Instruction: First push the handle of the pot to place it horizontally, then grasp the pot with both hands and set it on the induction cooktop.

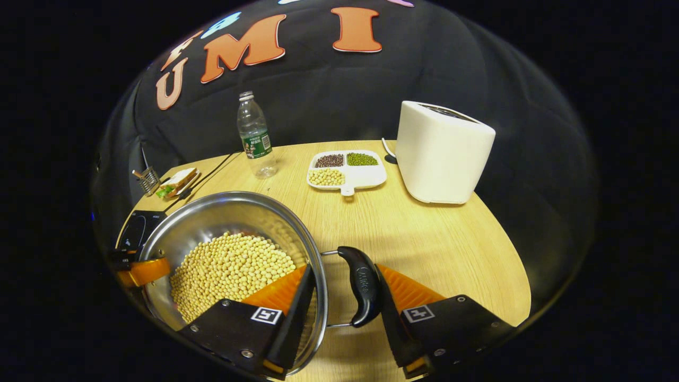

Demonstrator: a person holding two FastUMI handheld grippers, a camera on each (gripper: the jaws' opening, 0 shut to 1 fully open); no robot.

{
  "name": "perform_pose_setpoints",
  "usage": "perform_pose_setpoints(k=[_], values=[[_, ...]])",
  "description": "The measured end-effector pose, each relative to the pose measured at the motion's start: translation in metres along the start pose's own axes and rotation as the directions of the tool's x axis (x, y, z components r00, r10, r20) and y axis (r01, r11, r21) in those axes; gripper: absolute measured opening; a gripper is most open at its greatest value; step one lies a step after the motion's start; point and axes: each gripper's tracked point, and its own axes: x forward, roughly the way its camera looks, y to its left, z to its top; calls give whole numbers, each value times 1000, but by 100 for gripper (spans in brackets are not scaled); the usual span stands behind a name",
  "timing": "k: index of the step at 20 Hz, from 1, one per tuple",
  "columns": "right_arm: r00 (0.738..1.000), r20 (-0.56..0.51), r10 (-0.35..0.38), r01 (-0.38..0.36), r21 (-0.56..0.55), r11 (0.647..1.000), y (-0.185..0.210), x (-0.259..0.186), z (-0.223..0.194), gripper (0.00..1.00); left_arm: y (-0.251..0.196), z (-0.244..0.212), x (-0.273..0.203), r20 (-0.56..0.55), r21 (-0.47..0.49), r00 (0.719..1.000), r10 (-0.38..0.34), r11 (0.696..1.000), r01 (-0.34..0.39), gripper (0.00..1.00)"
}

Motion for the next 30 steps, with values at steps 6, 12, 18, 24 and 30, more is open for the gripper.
perform_pose_setpoints(k=[6, 12, 18, 24, 30], values=[[1000, -20, 8, -6, 113, 994, -7, -22, -17, 49, -7, -1, -3, -39, -16, 999, -3, 1000, 2, 63], [1000, 16, 10, -13, 181, 983, -6, -56, -2, 42, -15, 27, -31, 16, -1, 1000, -17, 1000, 17, 61], [998, 50, 24, -33, 179, 983, 26, -88, 21, 42, 12, 48, -73, 32, -18, 999, -7, 1000, 8, 61], [994, 50, 93, -101, 182, 978, 95, -98, 34, 42, 75, 62, -114, 62, -35, 997, 55, 998, -52, 61], [987, 18, 162, -163, 199, 966, 168, -93, 28, 42, 149, 62, -141, 55, -51, 991, 122, 992, -119, 61]])
